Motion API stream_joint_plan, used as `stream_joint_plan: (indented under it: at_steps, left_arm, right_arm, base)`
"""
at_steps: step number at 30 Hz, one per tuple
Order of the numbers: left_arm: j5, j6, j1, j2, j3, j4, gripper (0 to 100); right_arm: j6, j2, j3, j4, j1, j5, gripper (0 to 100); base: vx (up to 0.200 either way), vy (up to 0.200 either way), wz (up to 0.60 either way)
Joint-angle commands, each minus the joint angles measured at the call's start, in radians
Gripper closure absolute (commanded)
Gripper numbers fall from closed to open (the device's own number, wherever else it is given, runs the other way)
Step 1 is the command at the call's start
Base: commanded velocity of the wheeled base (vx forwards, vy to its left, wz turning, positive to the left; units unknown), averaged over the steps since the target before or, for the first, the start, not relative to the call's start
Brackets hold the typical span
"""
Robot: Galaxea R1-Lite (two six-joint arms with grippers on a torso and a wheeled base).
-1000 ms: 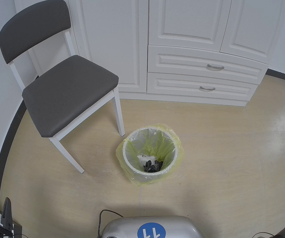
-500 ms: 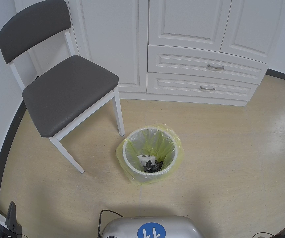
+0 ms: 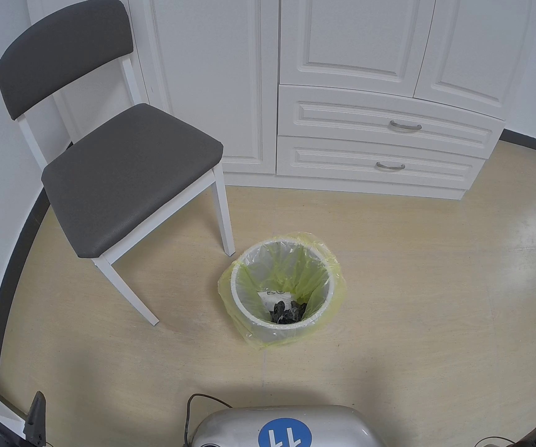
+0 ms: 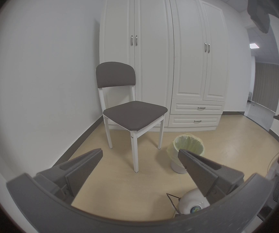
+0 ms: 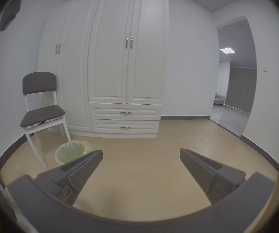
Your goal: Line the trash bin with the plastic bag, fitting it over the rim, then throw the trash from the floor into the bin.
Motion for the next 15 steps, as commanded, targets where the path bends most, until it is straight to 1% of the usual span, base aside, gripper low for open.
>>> stream_joint_plan:
  at_steps: [1,3,5,7,10,12,13,15]
  left_arm:
    - [-0.002,-0.001,0.000,-0.013,0.017,-0.004,0]
    - [0.000,-0.005,0.000,-0.013,0.017,-0.004,0]
    - [0.000,-0.005,0.000,-0.013,0.017,-0.004,0]
    - [0.000,-0.007,0.000,-0.013,0.017,-0.004,0]
    - [0.000,-0.007,0.000,-0.013,0.017,-0.004,0]
    - [0.000,-0.007,0.000,-0.013,0.017,-0.004,0]
    - [0.000,-0.007,0.000,-0.013,0.017,-0.004,0]
    - [0.000,-0.007,0.000,-0.013,0.017,-0.004,0]
  right_arm:
    - [-0.012,-0.011,0.017,0.000,0.001,0.022,0]
    - [-0.031,-0.011,0.017,0.000,0.001,0.068,0]
    - [-0.040,-0.011,0.017,0.000,0.001,0.095,0]
    - [-0.041,-0.011,0.017,0.000,0.001,0.109,0]
    - [-0.017,-0.011,0.016,0.011,0.001,0.201,0]
    - [-0.001,-0.011,0.016,0.011,0.001,0.287,0]
    - [0.000,-0.011,0.016,0.011,0.001,0.310,0]
    - [-0.001,-0.011,0.016,0.011,0.001,0.327,0]
  base:
    - [0.000,0.000,0.00]
    - [0.000,0.000,0.00]
    - [0.000,0.000,0.00]
    - [0.000,0.000,0.00]
    - [0.000,0.000,0.00]
    - [0.000,0.000,0.00]
    - [0.000,0.000,0.00]
    - [0.000,0.000,0.00]
